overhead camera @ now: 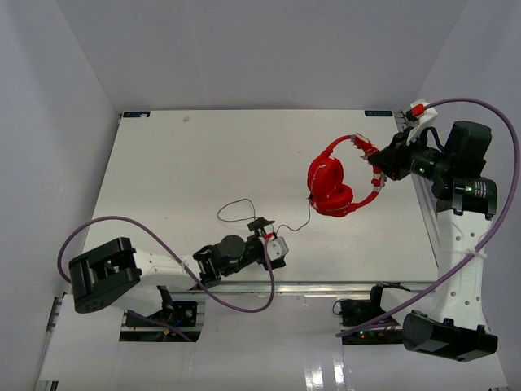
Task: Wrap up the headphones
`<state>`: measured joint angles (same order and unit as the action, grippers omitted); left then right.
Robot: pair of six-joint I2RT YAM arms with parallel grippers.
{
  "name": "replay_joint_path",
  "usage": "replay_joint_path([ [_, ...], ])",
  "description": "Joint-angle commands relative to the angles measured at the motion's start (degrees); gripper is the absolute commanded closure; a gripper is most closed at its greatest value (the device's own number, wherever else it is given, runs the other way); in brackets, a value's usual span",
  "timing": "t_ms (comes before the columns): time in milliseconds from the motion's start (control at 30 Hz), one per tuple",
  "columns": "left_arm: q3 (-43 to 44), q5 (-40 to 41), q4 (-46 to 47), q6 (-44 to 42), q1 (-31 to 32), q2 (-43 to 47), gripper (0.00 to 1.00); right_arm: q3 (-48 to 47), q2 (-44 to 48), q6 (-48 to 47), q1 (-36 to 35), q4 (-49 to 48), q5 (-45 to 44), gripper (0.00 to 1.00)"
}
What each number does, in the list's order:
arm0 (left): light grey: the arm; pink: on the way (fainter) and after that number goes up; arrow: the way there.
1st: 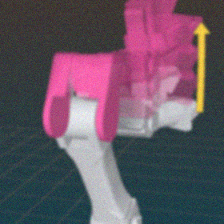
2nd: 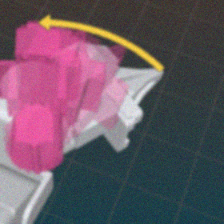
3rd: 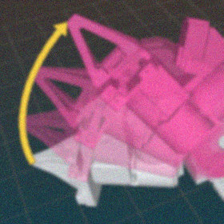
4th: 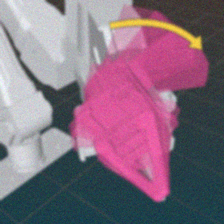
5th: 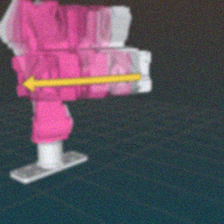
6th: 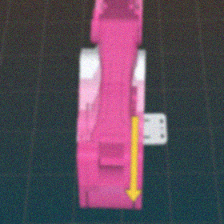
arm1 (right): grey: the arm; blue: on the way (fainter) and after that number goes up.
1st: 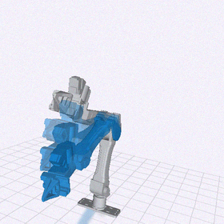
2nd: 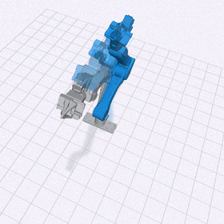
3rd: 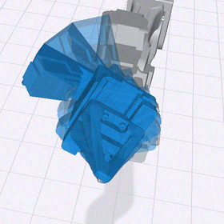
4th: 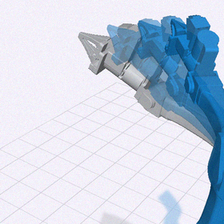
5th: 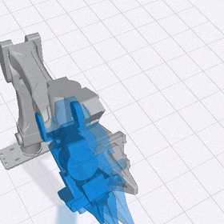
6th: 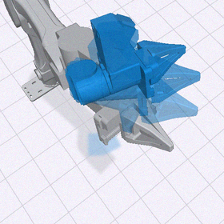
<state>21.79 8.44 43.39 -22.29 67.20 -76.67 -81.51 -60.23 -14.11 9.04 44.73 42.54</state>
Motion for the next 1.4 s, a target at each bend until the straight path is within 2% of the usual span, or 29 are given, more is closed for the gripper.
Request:
replay_joint_path([
  [0,3.4,0.3,7.2,-2.1,-0.1,-4.3,0.02,-3.8,1.6,4.6,0.4,2.7,7.3,0.92],
  [133,2.9,4.6,12.1,-1.2,-0.9,-6.9,0.05,-6.6,2.7,5.1,0.5,3.8,7.9,0.92],
  [233,0.6,5.5,15.1,1.7,-1.2,-7.0,0.17,-7.7,3.3,5.4,0.4,3.9,7.6,0.92],
  [300,-1.6,5.4,17.3,3.9,-1.2,-6.5,0.3,-8.1,3.4,5.8,0.5,3.9,7.7,0.92],
  [367,-4.8,5.2,19.6,6.7,-1.2,-5.5,0.33,-8.0,3.4,6.0,0.4,3.8,8.1,0.92],
  [567,-7.6,2.1,22.3,9.9,-1.2,-5.3,0.25,-8.1,2.8,7.5,0.9,3.3,10.4,0.92],
  [667,-6.7,-0.3,22.8,10.5,-1.2,-7.1,0.25,-8.5,2.8,7.9,1.1,3.3,10.9,0.92],
  [733,-6.1,-0.8,23.5,11.5,-1.2,-8.4,0.31,-8.7,3.0,8.0,1.2,3.3,10.9,0.92],
  [800,-6.1,-0.6,24.5,12.3,-1.2,-9.1,0.4,-8.9,3.2,8.0,1.3,3.3,10.6,0.92],
  [833,-6.5,-0.5,25.3,12.7,-1.2,-9.1,0.49,-9.0,3.3,8.0,1.4,3.3,10.4,0.92],
  [933,-7.9,0.0,26.2,14.1,-1.2,-7.7,0.64,-8.7,3.2,8.2,1.5,3.3,10.4,0.92],
  [1033,-8.8,0.1,23.8,14.9,-1.2,-5.0,0.91,-8.0,2.9,8.6,1.8,3.1,11.6,0.92],
  [1067,-8.6,0.0,22.2,14.9,-1.2,-3.7,0.96,-7.7,2.8,8.9,1.9,3.0,12.5,0.92],
  [1133,-8.2,-0.8,18.7,14.8,-1.2,-1.3,1.0,-6.9,2.7,9.5,1.9,2.6,14.5,0.92],
  [1367,-5.1,-9.4,3.7,12.7,-1.2,1.9,1.0,-3.7,4.4,10.6,1.9,1.2,19.5,0.92],
])
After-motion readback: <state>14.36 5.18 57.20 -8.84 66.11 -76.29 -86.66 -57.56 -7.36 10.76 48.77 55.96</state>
